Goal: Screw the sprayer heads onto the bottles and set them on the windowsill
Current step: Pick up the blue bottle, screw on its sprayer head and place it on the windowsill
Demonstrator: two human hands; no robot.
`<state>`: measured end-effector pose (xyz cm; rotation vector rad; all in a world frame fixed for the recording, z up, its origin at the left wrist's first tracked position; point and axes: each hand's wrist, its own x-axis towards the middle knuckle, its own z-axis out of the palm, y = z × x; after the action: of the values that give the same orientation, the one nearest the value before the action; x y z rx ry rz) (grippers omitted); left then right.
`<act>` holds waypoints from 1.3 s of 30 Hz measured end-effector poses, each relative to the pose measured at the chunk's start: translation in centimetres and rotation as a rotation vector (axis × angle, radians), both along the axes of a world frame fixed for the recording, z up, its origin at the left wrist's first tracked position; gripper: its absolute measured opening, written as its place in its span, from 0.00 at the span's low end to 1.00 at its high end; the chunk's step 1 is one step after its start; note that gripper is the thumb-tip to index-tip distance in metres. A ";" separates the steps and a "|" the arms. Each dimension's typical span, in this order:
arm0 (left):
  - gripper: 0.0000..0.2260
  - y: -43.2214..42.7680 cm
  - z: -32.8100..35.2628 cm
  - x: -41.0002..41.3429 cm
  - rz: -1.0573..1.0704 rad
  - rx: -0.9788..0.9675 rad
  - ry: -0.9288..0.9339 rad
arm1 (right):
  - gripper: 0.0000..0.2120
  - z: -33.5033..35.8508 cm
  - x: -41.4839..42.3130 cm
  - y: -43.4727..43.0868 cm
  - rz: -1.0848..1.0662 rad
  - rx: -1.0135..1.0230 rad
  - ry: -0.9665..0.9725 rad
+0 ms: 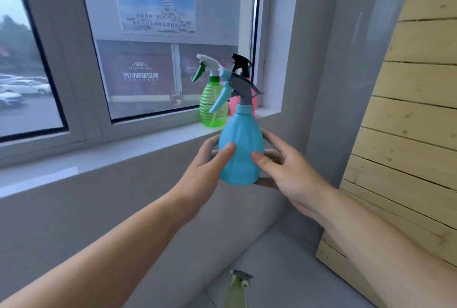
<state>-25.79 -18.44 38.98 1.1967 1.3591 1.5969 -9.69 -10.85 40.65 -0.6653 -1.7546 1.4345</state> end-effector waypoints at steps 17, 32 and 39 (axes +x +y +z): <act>0.19 2.7 7.0 -12.9 0.286 -0.115 0.243 | 0.26 4.2 -16.1 5.4 0.001 0.108 -0.001; 0.22 4.4 6.0 -14.6 0.390 -0.106 0.224 | 0.27 2.9 -19.0 6.9 -0.053 0.144 -0.008; 0.29 3.8 5.9 -14.2 0.462 -0.148 0.312 | 0.28 2.9 -17.6 6.1 -0.128 0.210 -0.061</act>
<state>-39.99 -14.64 44.86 1.1276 2.0360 1.6178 -27.25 -4.76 43.53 -0.7010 -1.8435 1.1363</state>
